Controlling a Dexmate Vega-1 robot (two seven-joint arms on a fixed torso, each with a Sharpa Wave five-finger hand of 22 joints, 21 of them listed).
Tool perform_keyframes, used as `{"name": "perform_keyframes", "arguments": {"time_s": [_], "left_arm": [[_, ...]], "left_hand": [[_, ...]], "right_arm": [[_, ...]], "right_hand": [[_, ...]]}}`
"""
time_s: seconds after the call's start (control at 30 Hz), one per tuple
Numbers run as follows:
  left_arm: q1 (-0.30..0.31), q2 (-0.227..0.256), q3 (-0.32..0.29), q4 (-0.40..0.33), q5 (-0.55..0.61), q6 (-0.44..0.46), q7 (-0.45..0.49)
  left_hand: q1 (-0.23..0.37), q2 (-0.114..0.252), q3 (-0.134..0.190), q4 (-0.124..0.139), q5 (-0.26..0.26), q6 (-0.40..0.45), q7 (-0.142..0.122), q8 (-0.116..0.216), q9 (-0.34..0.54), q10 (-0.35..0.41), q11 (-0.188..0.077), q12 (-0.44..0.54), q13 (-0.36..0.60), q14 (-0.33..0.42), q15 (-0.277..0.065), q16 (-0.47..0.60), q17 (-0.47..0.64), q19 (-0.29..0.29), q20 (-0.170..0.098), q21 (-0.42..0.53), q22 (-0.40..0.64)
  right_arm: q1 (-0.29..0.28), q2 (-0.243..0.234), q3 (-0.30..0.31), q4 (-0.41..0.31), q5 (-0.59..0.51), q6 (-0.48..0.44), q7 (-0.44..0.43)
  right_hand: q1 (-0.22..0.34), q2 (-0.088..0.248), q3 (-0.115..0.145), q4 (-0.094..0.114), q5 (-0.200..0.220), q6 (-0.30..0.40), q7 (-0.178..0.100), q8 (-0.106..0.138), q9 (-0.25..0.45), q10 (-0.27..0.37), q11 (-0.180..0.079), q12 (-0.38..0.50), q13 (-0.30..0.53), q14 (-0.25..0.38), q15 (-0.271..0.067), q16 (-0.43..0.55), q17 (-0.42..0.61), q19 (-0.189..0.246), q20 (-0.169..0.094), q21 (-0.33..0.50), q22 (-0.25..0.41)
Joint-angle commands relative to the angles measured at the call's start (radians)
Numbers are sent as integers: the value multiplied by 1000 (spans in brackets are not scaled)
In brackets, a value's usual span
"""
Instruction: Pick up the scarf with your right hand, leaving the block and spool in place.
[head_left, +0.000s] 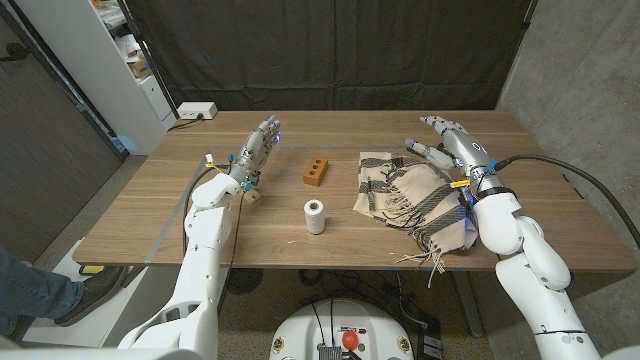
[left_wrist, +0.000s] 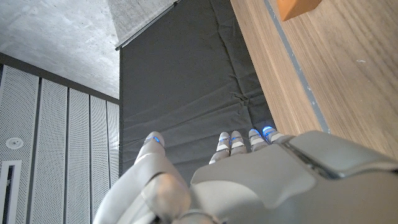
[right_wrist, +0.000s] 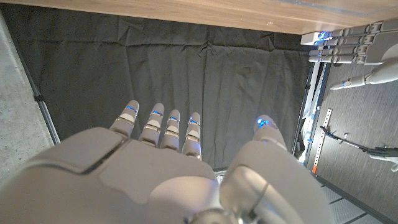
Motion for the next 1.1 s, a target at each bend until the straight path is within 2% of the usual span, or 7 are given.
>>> {"name": "perform_keyframes", "arguments": {"time_s": [0.03, 0.63, 1.0, 1.1], "left_arm": [[-17, -1, 0, 26, 4, -8, -5], [-36, 2, -4, 61, 16, -16, -9], [-38, 1, 4, 42, 32, -6, 0], [-38, 0, 3, 40, 31, -8, 3]], "left_hand": [[8, 1, 4, -7, -1, 11, 5, 7, 5, -4, 7, 0, 5, -1, 9, 2, 4, -38, 5, -3, 2], [9, 3, 3, -10, -4, 16, 7, 6, 5, -2, 11, 0, 5, -2, 11, 1, 4, -40, 3, -3, 2], [10, 4, 3, -11, -5, 14, 4, 4, 5, 3, 11, 2, 5, 0, 9, 2, 4, -40, 2, -3, 2], [11, 4, 3, -11, -6, 13, 6, 3, 5, 6, 10, 3, 5, 0, 7, 2, 4, -41, 1, -3, 2]], "right_arm": [[-11, -19, -26, -24, -99, -103, 41], [-7, -43, -52, -14, -138, -174, 78], [-5, -54, -65, 0, -149, -199, 79], [-8, -60, -68, 1, -155, -205, 82]], "right_hand": [[6, -12, 3, -7, 5, 7, 4, 6, 4, 2, 3, 6, 5, 5, 11, 3, 0, 6, 3, 7, 3], [12, -21, -1, -14, 10, 7, 4, 4, 4, 13, 9, 9, 6, 27, 22, 11, -1, 25, 4, 13, 3], [16, -27, -3, -19, 14, 15, -2, 6, 4, 16, 11, 10, 7, 18, 32, 6, -2, 43, 4, 17, 4], [17, -28, -4, -20, 16, 16, -2, 6, 5, 22, 12, 12, 7, 34, 26, 12, -2, 49, 4, 18, 4]]}}
